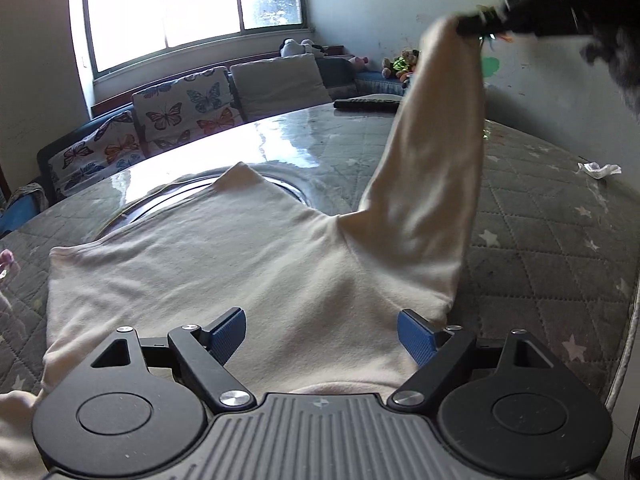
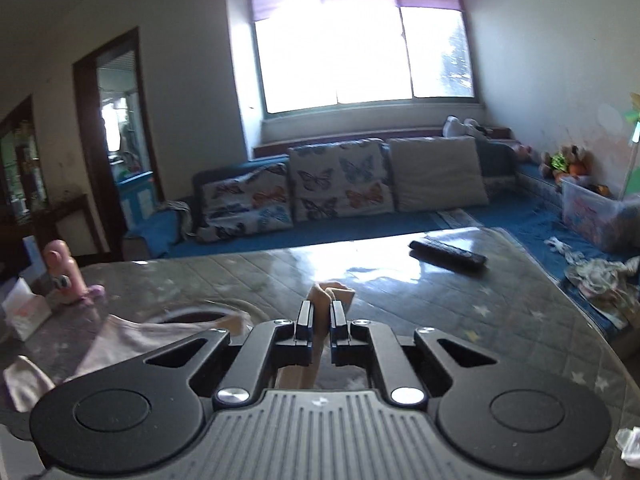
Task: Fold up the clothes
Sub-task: 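Grasp a sleeve cuff with the right gripper and fold it across the body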
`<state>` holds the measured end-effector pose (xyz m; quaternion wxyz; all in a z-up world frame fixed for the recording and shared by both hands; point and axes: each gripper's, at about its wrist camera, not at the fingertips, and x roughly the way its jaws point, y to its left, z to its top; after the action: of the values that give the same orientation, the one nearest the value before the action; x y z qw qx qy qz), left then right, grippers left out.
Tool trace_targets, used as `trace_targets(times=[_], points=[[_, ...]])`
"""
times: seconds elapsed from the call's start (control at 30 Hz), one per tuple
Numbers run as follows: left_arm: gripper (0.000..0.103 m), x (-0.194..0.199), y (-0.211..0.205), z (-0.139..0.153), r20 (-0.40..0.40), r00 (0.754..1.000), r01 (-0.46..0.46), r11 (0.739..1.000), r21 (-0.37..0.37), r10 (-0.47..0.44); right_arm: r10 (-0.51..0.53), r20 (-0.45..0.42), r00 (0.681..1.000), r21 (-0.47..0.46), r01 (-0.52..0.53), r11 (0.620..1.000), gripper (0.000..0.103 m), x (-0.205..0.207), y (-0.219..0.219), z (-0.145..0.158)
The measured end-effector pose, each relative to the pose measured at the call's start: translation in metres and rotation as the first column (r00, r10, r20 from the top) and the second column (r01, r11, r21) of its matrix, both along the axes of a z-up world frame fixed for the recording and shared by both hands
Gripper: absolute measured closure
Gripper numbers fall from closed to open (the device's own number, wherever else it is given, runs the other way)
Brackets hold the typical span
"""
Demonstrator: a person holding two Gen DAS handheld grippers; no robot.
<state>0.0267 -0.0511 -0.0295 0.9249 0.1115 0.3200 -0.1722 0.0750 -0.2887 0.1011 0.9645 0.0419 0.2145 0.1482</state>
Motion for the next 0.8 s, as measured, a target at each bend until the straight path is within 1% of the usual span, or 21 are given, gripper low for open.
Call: trace_targets(times=[0.1,0.27,0.3,0.43,0.47,0.5,0.6,0.63,0.67,0.73,0.8], points=[[0.018,0.000,-0.003,-0.003,0.003,1.000,0.004,1.000,0.011,-0.004,0.063,0.008,0.998,0.021,-0.063,0.998,0.096,-0.004,0.015,0.013],[0.018,-0.009,0.017,0.009,0.028,0.999,-0.020,1.000,-0.018,0.021,0.206,0.026,0.978,0.045,-0.207,0.977,0.096,-0.012,0.054,0.037],[0.018,-0.012,0.025,0.012,0.037,0.999,-0.036,0.999,-0.022,0.037,0.235,0.030,0.972,0.048,-0.236,0.971,0.096,-0.013,0.062,0.041],[0.018,-0.023,0.059,0.022,0.063,0.991,-0.119,0.992,-0.037,0.122,0.342,0.021,0.940,0.027,-0.342,0.939,0.096,-0.019,0.099,0.042],[0.018,-0.027,0.068,0.023,0.068,0.987,-0.143,0.989,-0.037,0.145,0.367,0.012,0.930,0.022,-0.367,0.930,0.096,-0.020,0.109,0.041],[0.018,-0.030,0.076,0.024,0.073,0.983,-0.167,0.985,-0.037,0.169,0.410,-0.003,0.912,0.014,-0.410,0.912,0.096,-0.023,0.125,0.037],[0.018,-0.039,0.099,0.022,0.070,0.969,-0.234,0.972,-0.039,0.236,0.483,-0.034,0.875,0.012,-0.483,0.875,0.096,-0.029,0.153,0.027],[0.018,-0.042,0.105,0.021,0.066,0.965,-0.250,0.967,-0.041,0.253,0.495,-0.041,0.868,0.012,-0.495,0.869,0.096,-0.029,0.158,0.024],[0.018,-0.045,0.111,0.020,0.063,0.961,-0.267,0.963,-0.044,0.270,0.519,-0.057,0.853,0.014,-0.519,0.854,0.096,-0.031,0.167,0.020],[0.018,-0.050,0.121,0.019,0.056,0.953,-0.296,0.954,-0.048,0.299,0.565,-0.089,0.820,0.017,-0.566,0.824,0.092,-0.033,0.183,0.011],[0.018,-0.054,0.128,0.018,0.054,0.947,-0.313,0.948,-0.053,0.316,0.596,-0.115,0.795,0.006,-0.600,0.800,0.092,-0.036,0.193,0.004]])
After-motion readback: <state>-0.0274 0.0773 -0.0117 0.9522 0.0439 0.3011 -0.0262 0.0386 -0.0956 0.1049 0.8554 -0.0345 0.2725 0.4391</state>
